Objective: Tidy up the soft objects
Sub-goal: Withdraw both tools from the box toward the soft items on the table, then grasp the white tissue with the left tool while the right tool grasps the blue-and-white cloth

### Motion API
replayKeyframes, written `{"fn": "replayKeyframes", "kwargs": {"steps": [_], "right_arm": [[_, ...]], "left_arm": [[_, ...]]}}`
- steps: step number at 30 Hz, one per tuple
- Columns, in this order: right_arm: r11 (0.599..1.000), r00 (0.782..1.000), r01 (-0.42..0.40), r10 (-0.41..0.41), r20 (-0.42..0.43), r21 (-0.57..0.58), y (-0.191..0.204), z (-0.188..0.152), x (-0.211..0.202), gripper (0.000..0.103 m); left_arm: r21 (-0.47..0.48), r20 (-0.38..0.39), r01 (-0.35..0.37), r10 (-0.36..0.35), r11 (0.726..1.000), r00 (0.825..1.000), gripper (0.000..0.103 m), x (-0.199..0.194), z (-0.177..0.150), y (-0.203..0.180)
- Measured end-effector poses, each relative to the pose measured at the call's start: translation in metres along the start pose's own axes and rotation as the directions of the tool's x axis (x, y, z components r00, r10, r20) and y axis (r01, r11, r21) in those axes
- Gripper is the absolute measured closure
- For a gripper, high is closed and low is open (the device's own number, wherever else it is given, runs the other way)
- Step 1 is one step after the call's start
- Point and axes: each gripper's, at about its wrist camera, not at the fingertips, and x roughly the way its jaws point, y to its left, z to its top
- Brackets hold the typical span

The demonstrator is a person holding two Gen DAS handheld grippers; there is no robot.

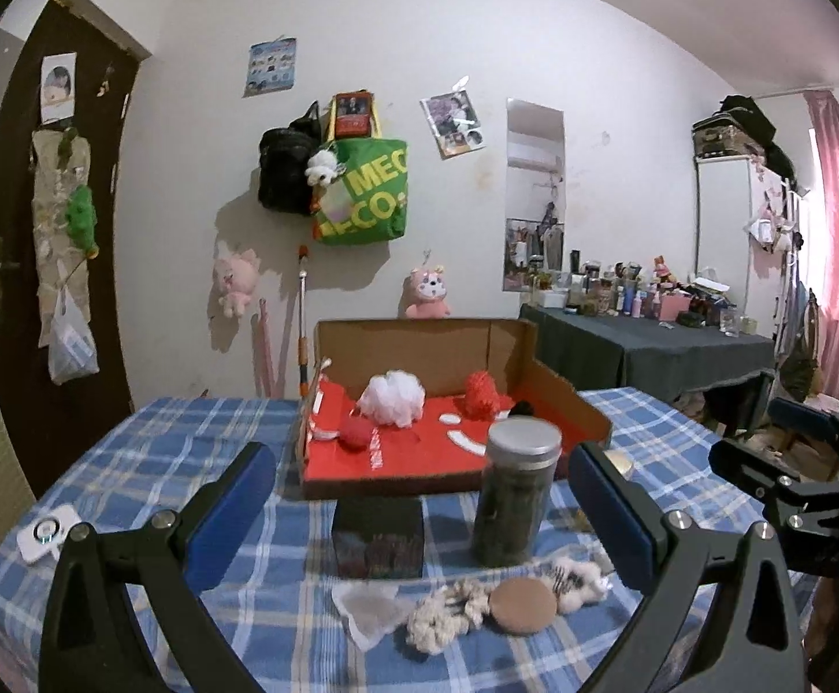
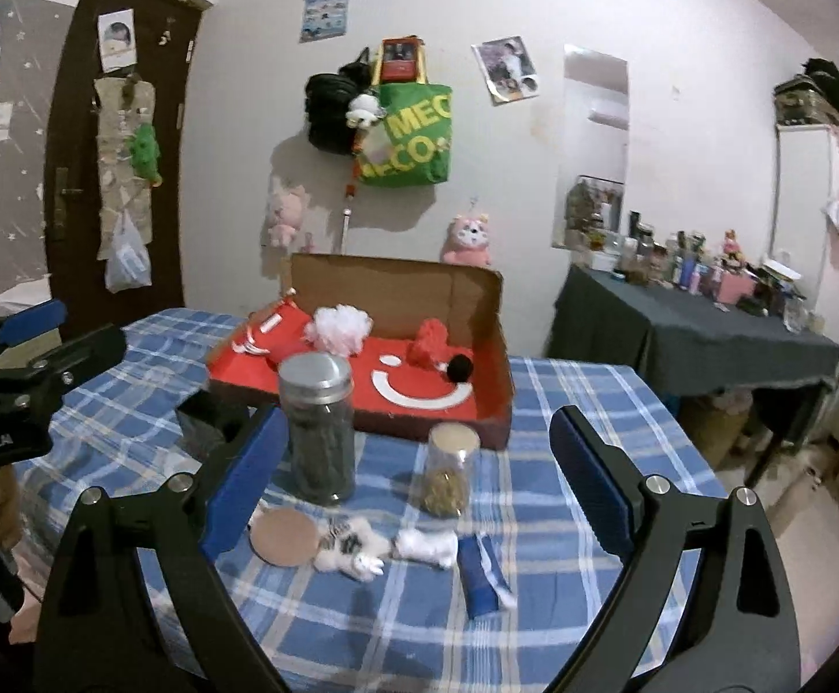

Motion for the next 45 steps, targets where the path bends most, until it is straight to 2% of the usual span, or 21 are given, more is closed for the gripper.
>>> {"fn": "replayKeyframes", "kwargs": {"steps": [5, 10, 16, 25, 32, 38, 41, 43, 45], "right_arm": [[0.998, 0.999, 0.027, -0.026, -0.023, 0.054, -0.001, -0.029, 0.007, 0.010], [0.997, 0.996, 0.053, -0.049, -0.069, 0.059, 0.003, -0.055, 0.024, 0.010], [0.997, 0.990, 0.039, -0.030, -0.137, 0.067, 0.007, -0.077, 0.045, 0.010], [0.997, 0.978, 0.024, -0.008, -0.206, 0.075, 0.010, -0.095, 0.065, 0.010], [0.996, 0.976, 0.038, -0.020, -0.218, 0.081, 0.003, -0.096, 0.068, 0.010], [0.993, 0.969, 0.063, -0.036, -0.243, 0.104, -0.019, -0.097, 0.076, 0.010], [0.992, 0.965, 0.074, -0.045, -0.260, 0.105, -0.032, -0.098, 0.081, 0.010], [0.991, 0.960, 0.087, -0.055, -0.275, 0.105, -0.041, -0.100, 0.085, 0.011], [0.988, 0.958, 0.090, -0.053, -0.283, 0.122, -0.052, -0.103, 0.088, 0.018]], "left_arm": [[-0.010, -0.042, -0.017, 0.016, 1.000, 0.999, 0.000, 0.008, -0.026, 0.002], [-0.031, -0.136, -0.015, 0.011, 0.999, 0.991, 0.000, 0.026, -0.052, 0.007], [-0.034, -0.203, -0.031, 0.023, 0.999, 0.979, 0.000, 0.040, -0.074, 0.013], [-0.053, -0.267, -0.037, 0.022, 0.998, 0.963, 0.000, 0.057, -0.085, 0.021], [-0.048, -0.290, -0.066, 0.049, 0.997, 0.956, 0.000, 0.067, -0.085, 0.033], [-0.059, -0.361, -0.058, 0.033, 0.997, 0.932, 0.000, 0.087, -0.084, 0.054], [-0.077, -0.403, -0.018, -0.014, 0.997, 0.915, 0.001, 0.100, -0.085, 0.061], [-0.092, -0.428, -0.014, -0.027, 0.996, 0.903, 0.006, 0.108, -0.088, 0.066], [-0.086, -0.445, -0.016, -0.024, 0.996, 0.895, 0.012, 0.115, -0.091, 0.068]]}}
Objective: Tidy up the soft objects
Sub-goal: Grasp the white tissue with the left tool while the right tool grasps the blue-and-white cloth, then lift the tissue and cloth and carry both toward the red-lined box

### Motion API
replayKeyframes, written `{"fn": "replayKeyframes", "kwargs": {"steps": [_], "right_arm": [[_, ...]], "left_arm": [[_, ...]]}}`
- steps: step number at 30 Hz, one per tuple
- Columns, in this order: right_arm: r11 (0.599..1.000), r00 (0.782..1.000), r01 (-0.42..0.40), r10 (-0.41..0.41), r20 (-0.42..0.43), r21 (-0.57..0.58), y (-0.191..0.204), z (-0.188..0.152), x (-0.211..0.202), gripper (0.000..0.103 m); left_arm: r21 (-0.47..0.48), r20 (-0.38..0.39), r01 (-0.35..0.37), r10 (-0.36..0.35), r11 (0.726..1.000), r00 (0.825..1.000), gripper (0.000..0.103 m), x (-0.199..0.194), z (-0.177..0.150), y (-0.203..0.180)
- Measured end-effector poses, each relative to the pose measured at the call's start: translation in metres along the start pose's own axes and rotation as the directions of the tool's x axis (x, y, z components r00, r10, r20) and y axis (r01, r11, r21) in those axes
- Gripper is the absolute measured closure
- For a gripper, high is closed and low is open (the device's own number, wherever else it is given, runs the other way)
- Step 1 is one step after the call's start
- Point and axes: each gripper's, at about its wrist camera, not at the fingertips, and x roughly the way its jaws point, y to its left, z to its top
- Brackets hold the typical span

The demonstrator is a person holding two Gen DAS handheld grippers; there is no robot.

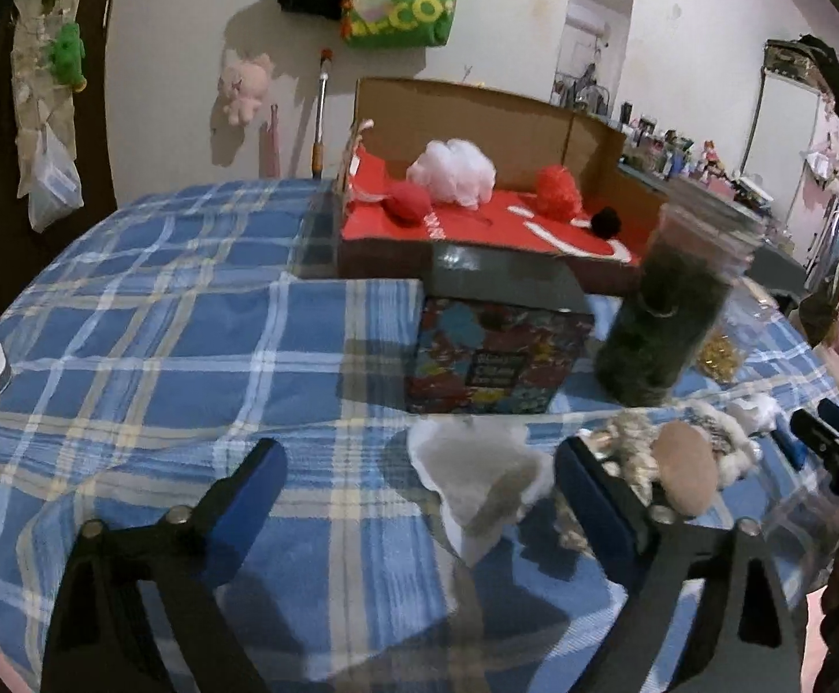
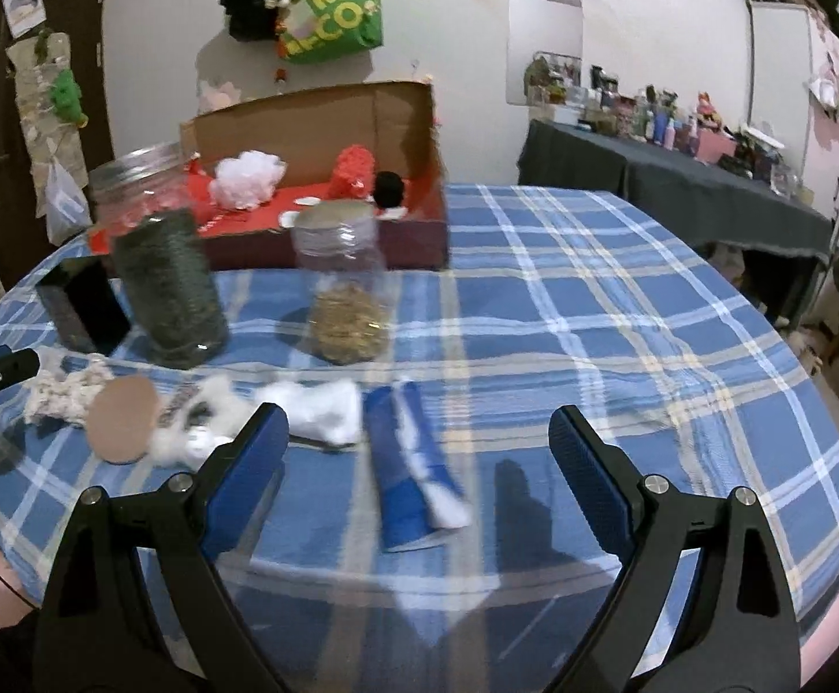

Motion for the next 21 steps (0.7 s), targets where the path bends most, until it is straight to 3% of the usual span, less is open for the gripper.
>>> {"fn": "replayKeyframes", "kwargs": {"steps": [2, 4, 5, 6, 8, 9, 12, 21], "right_arm": [[1.000, 1.000, 0.010, -0.009, -0.015, 0.011, -0.008, 0.000, 0.005, 0.028], [1.000, 0.999, 0.000, 0.001, -0.037, 0.015, -0.014, -0.002, 0.011, 0.039], [1.000, 0.999, -0.010, 0.011, -0.049, 0.016, -0.015, -0.003, 0.013, 0.052], [1.000, 0.998, -0.021, 0.022, -0.061, 0.013, -0.016, -0.004, 0.016, 0.066], [0.999, 0.995, -0.046, 0.045, -0.090, -0.005, -0.014, -0.009, 0.022, 0.079], [0.998, 0.994, -0.055, 0.053, -0.099, -0.015, -0.013, -0.011, 0.025, 0.079], [0.998, 0.996, -0.060, 0.058, -0.066, -0.034, -0.011, -0.011, 0.019, 0.079], [0.996, 0.997, -0.077, 0.078, 0.012, -0.034, -0.010, 0.002, -0.003, 0.079]], "left_arm": [[0.000, -0.036, 0.016, -0.016, 1.000, 0.999, 0.016, 0.010, 0.000, 0.001], [0.000, -0.057, 0.047, -0.046, 0.999, 0.997, 0.029, 0.013, -0.001, 0.000], [0.009, -0.059, 0.050, -0.049, 0.999, 0.997, 0.036, 0.013, -0.001, -0.001], [0.021, -0.058, 0.066, -0.065, 0.998, 0.996, 0.050, 0.013, -0.001, -0.003], [0.026, -0.062, 0.105, -0.103, 0.994, 0.993, 0.071, 0.013, -0.002, -0.005], [0.024, -0.065, 0.114, -0.112, 0.993, 0.992, 0.081, 0.011, -0.002, -0.006], [0.025, -0.056, 0.113, -0.112, 0.993, 0.992, 0.088, 0.007, -0.002, -0.008], [0.056, 0.022, 0.129, -0.130, 0.990, 0.991, 0.089, -0.023, 0.007, -0.018]]}}
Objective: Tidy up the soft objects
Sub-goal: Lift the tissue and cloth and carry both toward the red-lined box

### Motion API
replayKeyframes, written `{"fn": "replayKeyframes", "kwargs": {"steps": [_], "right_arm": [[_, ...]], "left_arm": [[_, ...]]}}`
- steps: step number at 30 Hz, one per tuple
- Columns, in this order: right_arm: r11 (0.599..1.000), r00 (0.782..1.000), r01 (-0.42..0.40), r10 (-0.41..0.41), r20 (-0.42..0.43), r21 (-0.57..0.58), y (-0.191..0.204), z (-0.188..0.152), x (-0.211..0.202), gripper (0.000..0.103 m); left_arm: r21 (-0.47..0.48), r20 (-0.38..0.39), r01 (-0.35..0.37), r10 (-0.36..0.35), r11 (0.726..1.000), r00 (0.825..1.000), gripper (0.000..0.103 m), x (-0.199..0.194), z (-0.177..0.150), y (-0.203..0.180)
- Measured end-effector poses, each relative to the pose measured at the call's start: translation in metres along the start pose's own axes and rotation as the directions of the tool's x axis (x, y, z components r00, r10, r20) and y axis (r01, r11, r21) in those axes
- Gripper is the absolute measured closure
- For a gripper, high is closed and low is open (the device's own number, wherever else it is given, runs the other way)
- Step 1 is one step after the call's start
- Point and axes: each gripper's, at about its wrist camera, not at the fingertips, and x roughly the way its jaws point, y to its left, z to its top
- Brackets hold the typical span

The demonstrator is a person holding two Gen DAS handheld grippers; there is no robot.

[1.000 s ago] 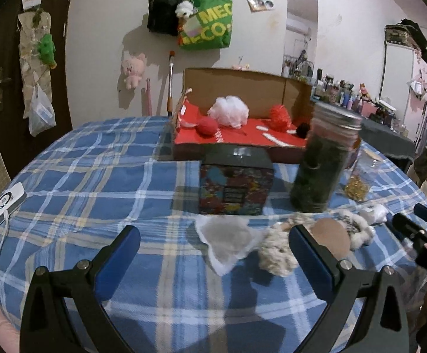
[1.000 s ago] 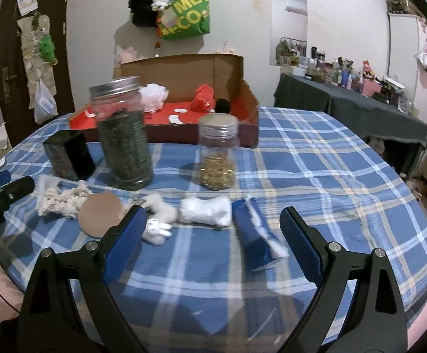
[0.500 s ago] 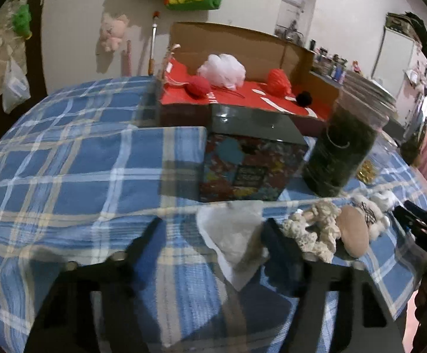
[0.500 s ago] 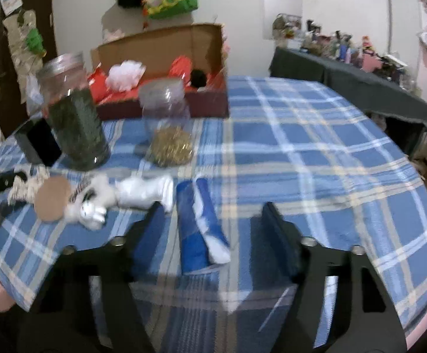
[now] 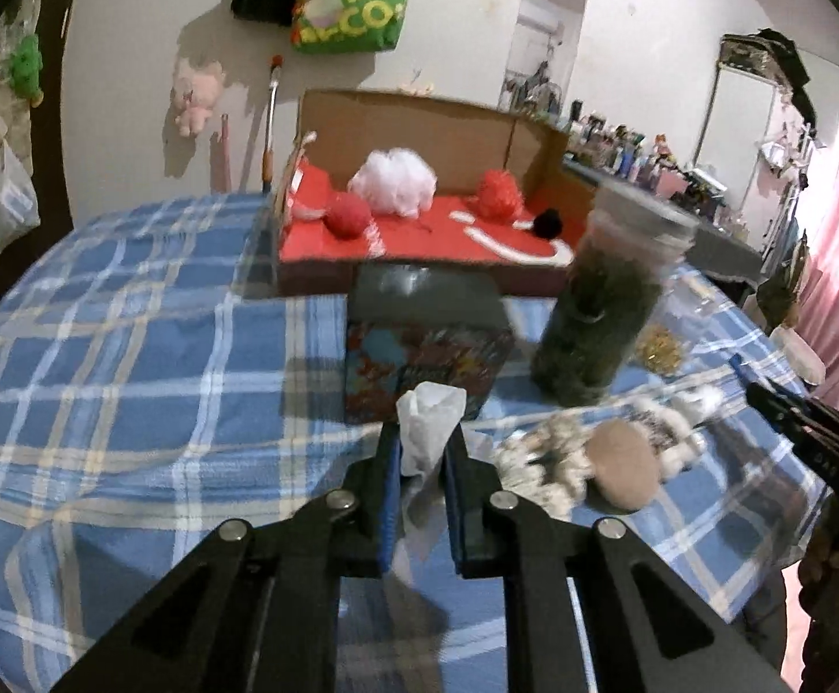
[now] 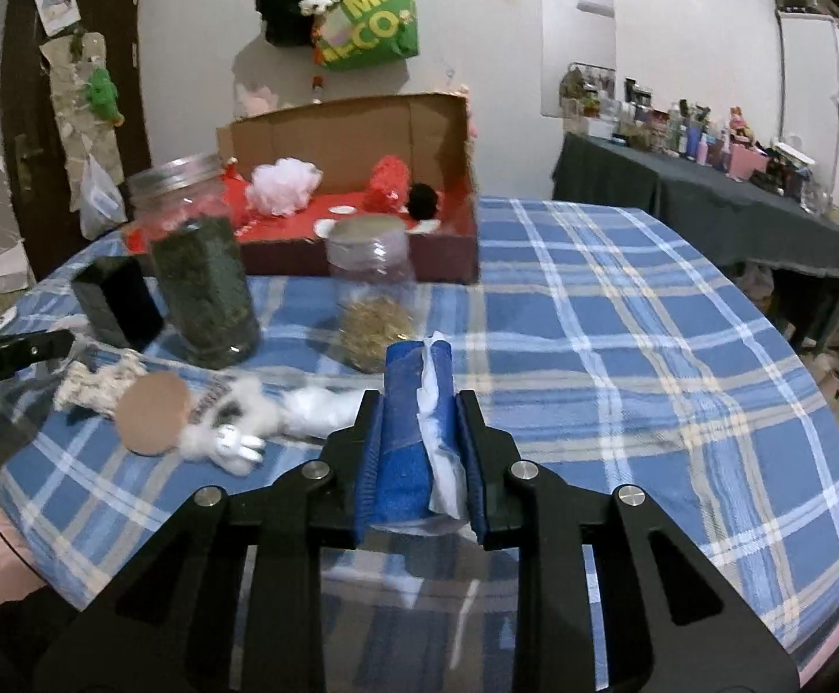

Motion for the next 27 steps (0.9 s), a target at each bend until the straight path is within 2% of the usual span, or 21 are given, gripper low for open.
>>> {"fn": "replayKeyframes", "kwargs": {"steps": [5, 12, 16, 27], "right_arm": [[0.998, 0.998, -0.064, 0.064, 0.020, -0.009, 0.014, 0.006, -0.007, 0.079], [0.982, 0.982, -0.189, 0.189, -0.001, -0.019, 0.046, 0.008, 0.001, 0.079], [0.975, 0.976, -0.218, 0.218, -0.021, -0.029, 0.062, 0.006, 0.008, 0.079], [0.971, 0.970, -0.240, 0.239, -0.053, -0.017, 0.068, 0.004, 0.017, 0.079]], "left_arm": [[0.041, 0.030, 0.078, -0.079, 0.996, 0.996, 0.089, -0.014, 0.005, -0.022], [0.084, -0.019, 0.192, -0.191, 0.978, 0.981, 0.089, 0.005, 0.003, -0.061], [0.079, -0.049, 0.223, -0.220, 0.972, 0.974, 0.089, 0.017, 0.003, -0.070], [0.055, -0.067, 0.223, -0.219, 0.973, 0.973, 0.089, 0.026, 0.002, -0.066]]}}
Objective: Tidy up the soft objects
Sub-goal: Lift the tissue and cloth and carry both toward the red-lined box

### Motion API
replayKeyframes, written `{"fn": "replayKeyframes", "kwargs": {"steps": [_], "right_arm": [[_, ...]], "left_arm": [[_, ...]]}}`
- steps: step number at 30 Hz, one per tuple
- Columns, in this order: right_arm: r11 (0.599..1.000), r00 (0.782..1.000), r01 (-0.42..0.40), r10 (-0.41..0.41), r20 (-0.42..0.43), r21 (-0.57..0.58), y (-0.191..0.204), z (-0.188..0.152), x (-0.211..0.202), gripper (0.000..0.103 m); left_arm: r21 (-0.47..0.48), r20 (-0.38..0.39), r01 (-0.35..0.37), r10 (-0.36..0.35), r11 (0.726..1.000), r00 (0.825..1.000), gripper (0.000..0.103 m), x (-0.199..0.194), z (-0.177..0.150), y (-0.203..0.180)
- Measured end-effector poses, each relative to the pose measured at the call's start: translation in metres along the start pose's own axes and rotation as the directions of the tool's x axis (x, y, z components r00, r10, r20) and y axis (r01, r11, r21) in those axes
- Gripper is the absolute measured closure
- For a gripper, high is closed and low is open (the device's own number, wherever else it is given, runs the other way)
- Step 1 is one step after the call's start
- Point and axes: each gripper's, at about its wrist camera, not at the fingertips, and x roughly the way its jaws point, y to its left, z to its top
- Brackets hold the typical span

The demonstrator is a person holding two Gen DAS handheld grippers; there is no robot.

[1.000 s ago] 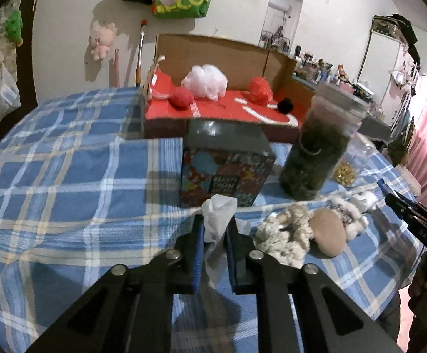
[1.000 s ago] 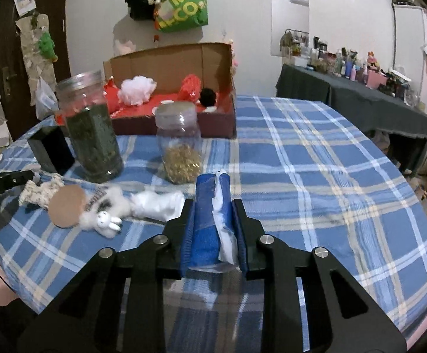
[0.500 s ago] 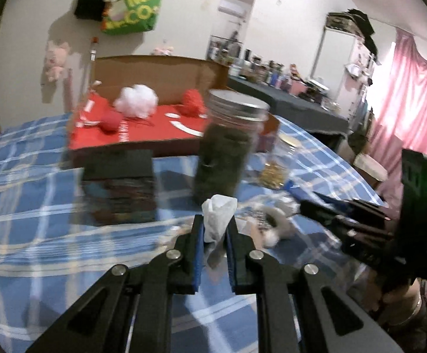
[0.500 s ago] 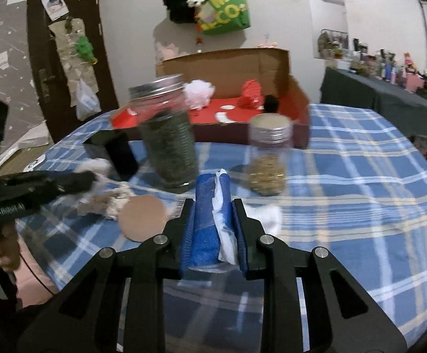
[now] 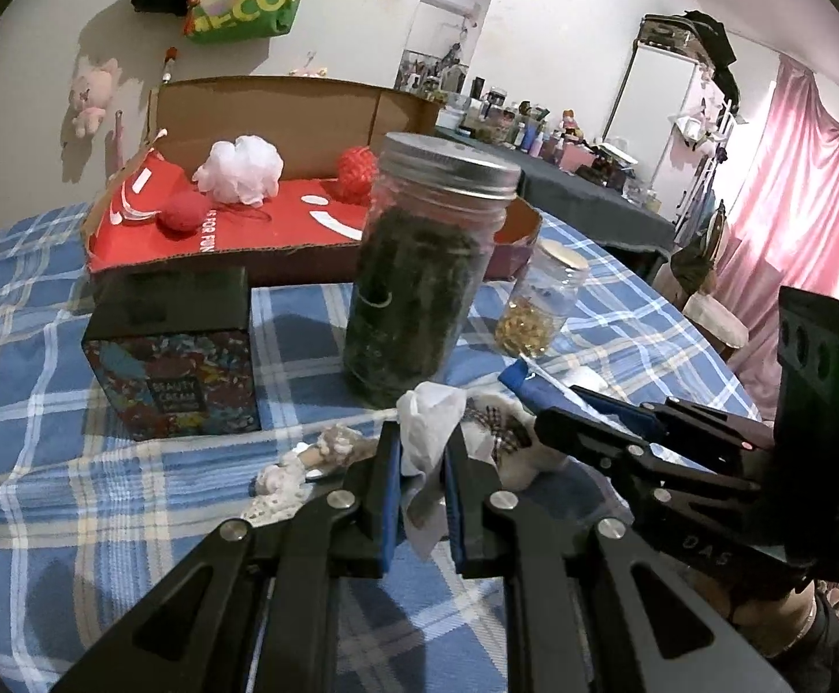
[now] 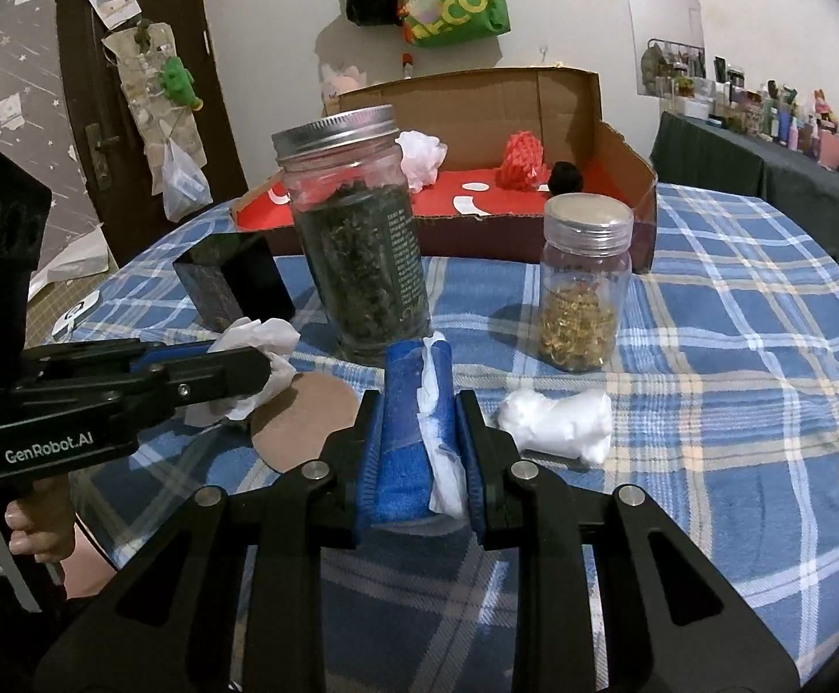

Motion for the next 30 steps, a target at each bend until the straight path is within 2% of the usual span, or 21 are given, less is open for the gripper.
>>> {"fn": "replayKeyframes", "kwargs": {"steps": [11, 30], "right_arm": [[1.000, 1.000, 0.014, -0.014, -0.006, 0.003, -0.003, 0.001, 0.000, 0.079], [0.995, 0.998, 0.064, -0.063, -0.018, 0.079, -0.041, 0.003, -0.012, 0.079]], "left_arm": [[-0.035, 0.004, -0.013, 0.013, 0.999, 1.000, 0.089, -0.007, 0.001, 0.014], [-0.229, 0.005, -0.016, 0.017, 0.973, 1.000, 0.089, -0.029, -0.002, 0.076]]}}
